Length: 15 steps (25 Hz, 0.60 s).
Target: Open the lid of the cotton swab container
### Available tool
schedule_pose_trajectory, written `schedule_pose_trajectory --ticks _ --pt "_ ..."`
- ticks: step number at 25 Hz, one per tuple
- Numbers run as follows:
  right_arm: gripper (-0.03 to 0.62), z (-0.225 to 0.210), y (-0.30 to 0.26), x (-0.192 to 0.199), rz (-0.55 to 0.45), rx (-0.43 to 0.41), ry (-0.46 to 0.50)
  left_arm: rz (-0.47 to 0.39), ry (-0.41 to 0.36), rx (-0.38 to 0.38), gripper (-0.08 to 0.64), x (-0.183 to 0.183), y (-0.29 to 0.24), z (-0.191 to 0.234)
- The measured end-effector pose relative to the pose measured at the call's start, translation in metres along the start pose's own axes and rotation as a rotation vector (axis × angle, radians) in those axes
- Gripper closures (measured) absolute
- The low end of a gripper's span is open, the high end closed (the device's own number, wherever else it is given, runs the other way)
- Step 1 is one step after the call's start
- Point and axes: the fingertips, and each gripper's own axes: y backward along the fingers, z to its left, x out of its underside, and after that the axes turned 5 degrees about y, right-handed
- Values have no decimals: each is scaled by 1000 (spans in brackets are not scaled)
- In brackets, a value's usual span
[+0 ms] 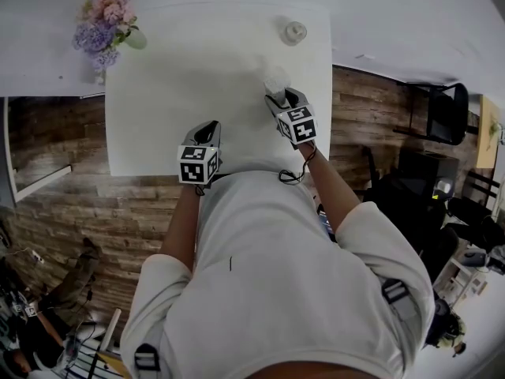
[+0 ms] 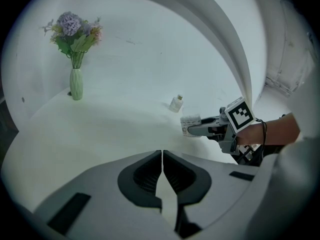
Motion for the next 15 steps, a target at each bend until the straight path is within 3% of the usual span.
schedule_pose_trajectory --ticks 10,15 --pt "400 1 5 10 14 21 6 30 -32 35 534 2 -10 -7" --pt "399 0 5 29 57 28 -51 40 -45 57 534 3 -14 -13"
